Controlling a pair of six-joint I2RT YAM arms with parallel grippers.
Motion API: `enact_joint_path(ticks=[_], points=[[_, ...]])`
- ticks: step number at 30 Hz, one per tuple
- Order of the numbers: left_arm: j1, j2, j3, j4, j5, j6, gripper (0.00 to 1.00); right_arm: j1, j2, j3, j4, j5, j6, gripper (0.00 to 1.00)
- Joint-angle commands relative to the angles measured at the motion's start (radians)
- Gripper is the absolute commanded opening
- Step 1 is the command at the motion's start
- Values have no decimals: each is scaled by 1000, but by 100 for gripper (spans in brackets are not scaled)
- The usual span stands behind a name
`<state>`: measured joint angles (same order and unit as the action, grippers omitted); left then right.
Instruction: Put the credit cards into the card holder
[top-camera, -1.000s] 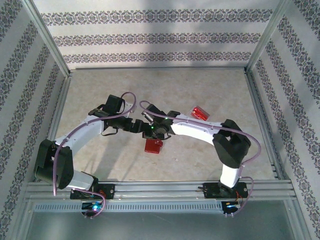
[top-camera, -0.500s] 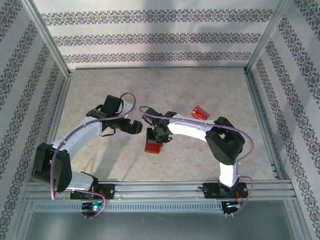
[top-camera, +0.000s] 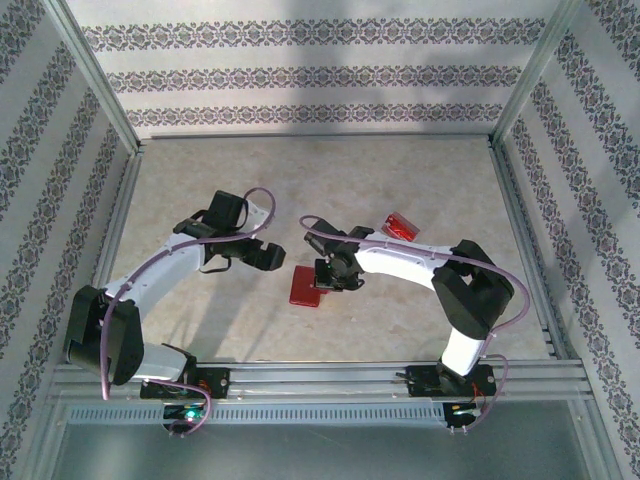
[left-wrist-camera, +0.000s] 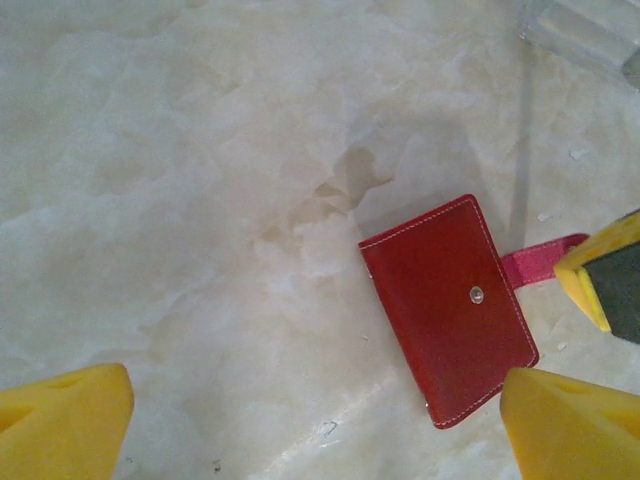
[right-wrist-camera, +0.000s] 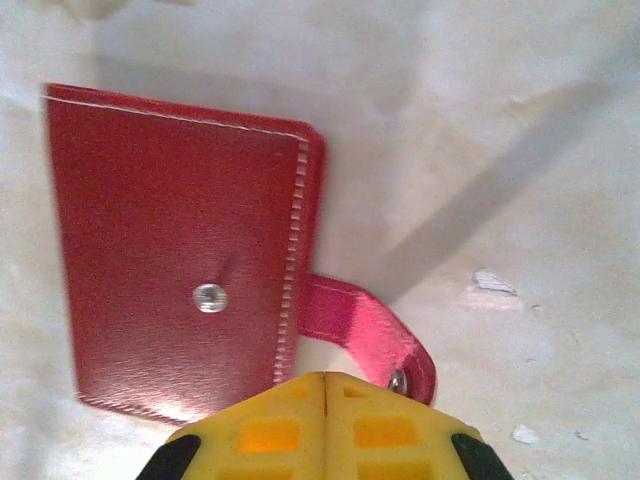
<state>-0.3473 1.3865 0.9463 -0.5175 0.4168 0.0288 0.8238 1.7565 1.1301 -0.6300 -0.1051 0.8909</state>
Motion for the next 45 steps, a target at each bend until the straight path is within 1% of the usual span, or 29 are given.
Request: enact_joint_path(ticks=[1,2,4,5,6,7,9,11,13,14,17,21,25,29,34,35,38,40,42,45], points=[[-58,-16,-29,1,26,95,93,-32,1,-69,56,-17,8,0],[-62,-15,-39,12,47,103,92,-44,8,-85,78,-35,14,0],[-65,-15,-44,7,43,109,89,-58,9,-109,107,-51,20,0],[-75,-16,-45,2,43,144,87,-59,7,-121,121,-50,21,0],[-92,-17,-48,1,28,188,85,-63,7,-131,131,-48,21,0],[-123,-18,-61,14,-16,241,84,-69,10,-141,143,-51,21,0],[-180,-15,-103,53,-68,332,84,-84,21,-160,172,-77,26,0],[-213,2,-120,68,-99,386,82,-99,19,-197,223,-121,44,0],[-239,5,-129,76,-127,427,79,-103,5,-233,273,-138,57,0],[-260,3,-141,91,-143,457,77,-107,2,-248,287,-142,60,0],[-328,28,-172,147,-197,539,76,-115,3,-272,298,-156,60,0],[-386,82,-160,176,-253,588,67,-115,-20,-314,347,-166,78,0],[-432,121,-164,231,-317,607,65,-117,-12,-307,334,-169,71,0],[-433,146,-173,266,-352,620,60,-109,-37,-318,341,-159,72,0],[-433,145,-193,268,-368,608,43,-117,-48,-327,324,-158,59,0],[-433,143,-199,267,-370,609,39,-115,-59,-336,332,-156,63,0],[-433,140,-221,295,-364,607,30,-118,-70,-339,334,-148,59,0],[-433,146,-215,283,-361,594,25,-119,-65,-331,319,-150,53,0],[-432,143,-203,266,-367,583,15,-119,-70,-328,317,-154,54,0],[-432,133,-213,280,-360,576,4,-120,-75,-325,316,-148,50,0]])
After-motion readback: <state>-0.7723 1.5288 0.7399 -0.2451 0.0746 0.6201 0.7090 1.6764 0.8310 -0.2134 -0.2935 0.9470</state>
